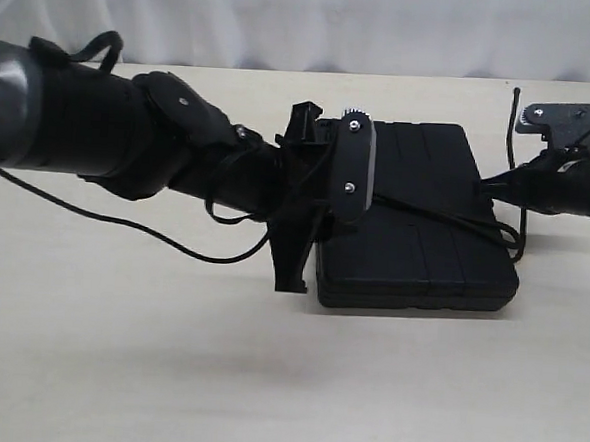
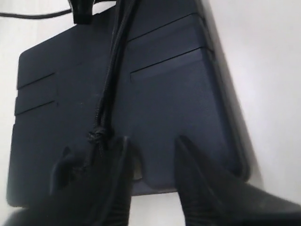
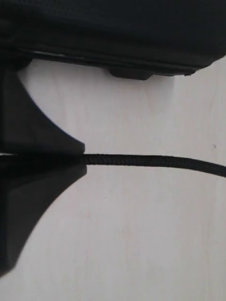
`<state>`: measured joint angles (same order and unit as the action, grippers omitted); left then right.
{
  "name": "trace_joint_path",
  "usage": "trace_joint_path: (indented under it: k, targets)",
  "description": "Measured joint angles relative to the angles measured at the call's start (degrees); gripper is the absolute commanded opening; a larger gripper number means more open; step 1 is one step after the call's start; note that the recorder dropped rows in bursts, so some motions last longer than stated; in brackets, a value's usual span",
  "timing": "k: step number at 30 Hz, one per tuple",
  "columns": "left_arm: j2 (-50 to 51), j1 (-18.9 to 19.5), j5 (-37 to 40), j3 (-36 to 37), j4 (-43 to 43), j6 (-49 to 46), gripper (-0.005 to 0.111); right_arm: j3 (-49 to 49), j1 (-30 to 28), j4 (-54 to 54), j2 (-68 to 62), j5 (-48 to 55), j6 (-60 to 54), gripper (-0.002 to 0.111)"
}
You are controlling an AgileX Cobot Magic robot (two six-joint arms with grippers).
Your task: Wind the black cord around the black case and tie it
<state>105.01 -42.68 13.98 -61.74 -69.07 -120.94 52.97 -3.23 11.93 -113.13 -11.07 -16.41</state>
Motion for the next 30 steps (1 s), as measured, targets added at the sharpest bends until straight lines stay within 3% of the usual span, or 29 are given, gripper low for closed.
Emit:
trace_joint_path:
  k: [6, 14, 26, 30]
  targets:
    - [6.5, 0.0, -5.0, -5.8, 0.0, 0.0, 0.035, -4.1, -1.1, 1.5, 3.0, -2.1, -1.6, 0.004]
    - [12.3, 0.0, 1.3, -14.6, 0.0, 0.0, 0.035, -5.0, -0.6, 0.9, 3.3, -3.1, -2.1, 0.004]
    - [21.3, 0.0, 1.0, -22.8, 2.3, 0.0, 0.034, -5.0, -0.6, 0.9, 3.3, -3.1, -2.1, 0.004]
    - [21.5, 0.0, 0.8, -23.0, 2.3, 0.0, 0.013, -5.0, -0.6, 0.7, 3.3, -3.3, -2.1, 0.004]
